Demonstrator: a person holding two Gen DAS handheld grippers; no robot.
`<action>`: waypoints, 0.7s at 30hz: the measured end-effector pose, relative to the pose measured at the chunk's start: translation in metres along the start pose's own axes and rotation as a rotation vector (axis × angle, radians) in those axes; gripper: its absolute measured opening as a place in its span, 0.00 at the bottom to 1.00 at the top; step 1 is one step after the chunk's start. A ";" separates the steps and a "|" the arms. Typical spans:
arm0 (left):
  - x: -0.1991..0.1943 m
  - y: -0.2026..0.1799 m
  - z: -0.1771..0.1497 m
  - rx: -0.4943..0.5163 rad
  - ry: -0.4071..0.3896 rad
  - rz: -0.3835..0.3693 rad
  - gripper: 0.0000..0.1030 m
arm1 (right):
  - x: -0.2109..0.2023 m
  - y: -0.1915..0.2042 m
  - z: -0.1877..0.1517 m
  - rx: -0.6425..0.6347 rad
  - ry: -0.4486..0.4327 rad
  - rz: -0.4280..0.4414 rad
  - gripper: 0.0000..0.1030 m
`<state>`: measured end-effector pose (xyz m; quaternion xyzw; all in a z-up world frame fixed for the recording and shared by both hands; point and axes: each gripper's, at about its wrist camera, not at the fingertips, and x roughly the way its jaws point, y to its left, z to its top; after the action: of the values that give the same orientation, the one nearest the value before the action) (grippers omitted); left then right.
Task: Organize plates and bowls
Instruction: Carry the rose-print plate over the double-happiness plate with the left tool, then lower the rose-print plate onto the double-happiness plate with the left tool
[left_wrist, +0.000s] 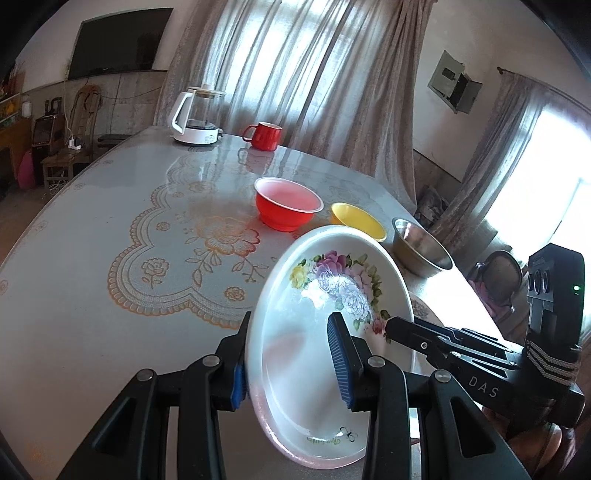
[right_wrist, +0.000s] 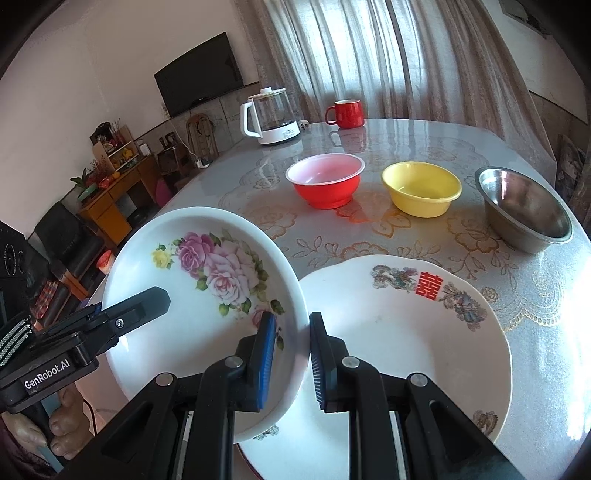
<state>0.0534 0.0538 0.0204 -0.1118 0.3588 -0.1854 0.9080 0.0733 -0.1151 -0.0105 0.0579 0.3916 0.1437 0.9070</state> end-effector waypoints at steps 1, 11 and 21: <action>0.002 -0.005 0.001 0.011 0.004 -0.009 0.36 | -0.003 -0.003 -0.001 0.008 -0.003 -0.009 0.17; 0.042 -0.048 0.001 0.088 0.086 -0.075 0.36 | -0.020 -0.043 -0.010 0.086 0.001 -0.146 0.17; 0.064 -0.071 -0.011 0.177 0.138 -0.075 0.36 | -0.027 -0.066 -0.020 0.102 0.010 -0.232 0.17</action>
<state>0.0709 -0.0377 -0.0026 -0.0313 0.3984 -0.2574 0.8798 0.0550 -0.1859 -0.0201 0.0576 0.4068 0.0178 0.9115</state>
